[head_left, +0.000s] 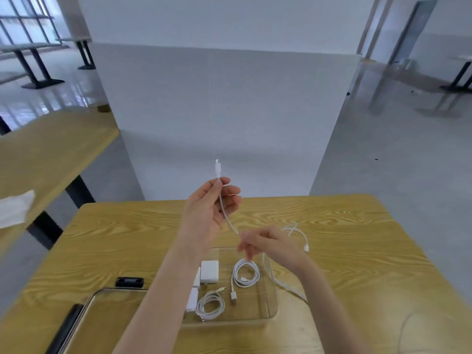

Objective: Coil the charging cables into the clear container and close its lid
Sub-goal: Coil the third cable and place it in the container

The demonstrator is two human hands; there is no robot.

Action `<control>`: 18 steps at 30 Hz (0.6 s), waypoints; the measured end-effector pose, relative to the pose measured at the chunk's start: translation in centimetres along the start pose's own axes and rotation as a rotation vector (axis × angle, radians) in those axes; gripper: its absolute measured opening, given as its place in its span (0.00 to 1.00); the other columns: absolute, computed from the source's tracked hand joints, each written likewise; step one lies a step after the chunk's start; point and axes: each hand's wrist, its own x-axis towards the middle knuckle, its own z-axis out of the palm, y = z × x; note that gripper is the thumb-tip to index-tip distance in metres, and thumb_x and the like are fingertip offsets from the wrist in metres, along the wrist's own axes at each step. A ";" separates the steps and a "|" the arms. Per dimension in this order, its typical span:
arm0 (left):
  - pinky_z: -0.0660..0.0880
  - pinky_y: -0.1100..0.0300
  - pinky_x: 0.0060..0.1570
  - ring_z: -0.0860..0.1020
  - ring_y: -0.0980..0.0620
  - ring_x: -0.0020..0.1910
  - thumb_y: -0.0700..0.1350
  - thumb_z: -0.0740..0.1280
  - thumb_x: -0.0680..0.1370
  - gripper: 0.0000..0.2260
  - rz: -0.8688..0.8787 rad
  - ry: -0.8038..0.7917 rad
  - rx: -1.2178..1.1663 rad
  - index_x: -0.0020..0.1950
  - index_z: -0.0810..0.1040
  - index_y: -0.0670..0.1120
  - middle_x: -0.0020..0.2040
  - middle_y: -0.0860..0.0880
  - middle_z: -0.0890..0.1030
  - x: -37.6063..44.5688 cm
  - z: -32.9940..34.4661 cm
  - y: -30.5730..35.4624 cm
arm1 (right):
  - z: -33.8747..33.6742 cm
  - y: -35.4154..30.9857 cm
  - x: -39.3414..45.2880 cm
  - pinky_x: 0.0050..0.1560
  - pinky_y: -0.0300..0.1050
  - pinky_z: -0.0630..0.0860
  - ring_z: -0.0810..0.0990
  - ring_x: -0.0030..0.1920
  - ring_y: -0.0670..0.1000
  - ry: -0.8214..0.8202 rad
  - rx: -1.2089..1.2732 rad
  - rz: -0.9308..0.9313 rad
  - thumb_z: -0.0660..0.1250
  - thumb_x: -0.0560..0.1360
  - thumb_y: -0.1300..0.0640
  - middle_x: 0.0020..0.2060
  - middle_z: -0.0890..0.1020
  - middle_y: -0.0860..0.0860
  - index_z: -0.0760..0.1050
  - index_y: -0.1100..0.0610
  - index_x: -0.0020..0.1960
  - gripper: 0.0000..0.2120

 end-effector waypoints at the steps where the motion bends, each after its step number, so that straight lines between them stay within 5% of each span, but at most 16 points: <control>1: 0.78 0.65 0.31 0.80 0.55 0.28 0.39 0.56 0.80 0.11 0.010 0.021 0.014 0.45 0.77 0.41 0.30 0.49 0.82 -0.2 -0.6 0.8 | 0.1 0.3 0.4 0.46 0.40 0.76 0.77 0.32 0.47 0.005 -0.060 0.049 0.64 0.74 0.41 0.29 0.79 0.54 0.80 0.59 0.34 0.22; 3: 0.78 0.65 0.31 0.81 0.55 0.28 0.39 0.56 0.81 0.11 0.006 0.043 0.057 0.46 0.78 0.40 0.31 0.48 0.83 -0.9 -1.7 1.9 | 0.4 0.7 1.1 0.35 0.34 0.70 0.70 0.24 0.45 0.026 -0.212 0.158 0.64 0.73 0.39 0.23 0.74 0.52 0.73 0.58 0.26 0.27; 7: 0.79 0.64 0.30 0.83 0.52 0.30 0.42 0.57 0.81 0.13 -0.110 0.032 0.162 0.44 0.78 0.38 0.32 0.46 0.84 -2.4 -3.1 1.7 | 0.9 0.9 2.8 0.29 0.43 0.58 0.58 0.22 0.48 0.169 -0.389 0.248 0.64 0.73 0.40 0.20 0.60 0.48 0.57 0.54 0.24 0.28; 11: 0.78 0.62 0.30 0.82 0.50 0.29 0.44 0.56 0.81 0.15 -0.242 -0.022 0.272 0.40 0.77 0.38 0.32 0.42 0.83 -3.7 -3.4 -0.8 | 0.7 -0.3 4.1 0.28 0.43 0.56 0.60 0.24 0.50 0.309 -0.483 0.288 0.62 0.75 0.48 0.22 0.62 0.49 0.59 0.56 0.26 0.24; 18: 0.79 0.62 0.46 0.84 0.51 0.44 0.45 0.55 0.82 0.16 -0.228 0.034 0.530 0.53 0.80 0.38 0.47 0.42 0.84 -3.4 -3.2 -4.9 | 1.5 -3.9 2.9 0.27 0.38 0.62 0.67 0.23 0.46 0.206 -0.044 0.137 0.58 0.74 0.61 0.23 0.73 0.49 0.76 0.59 0.35 0.12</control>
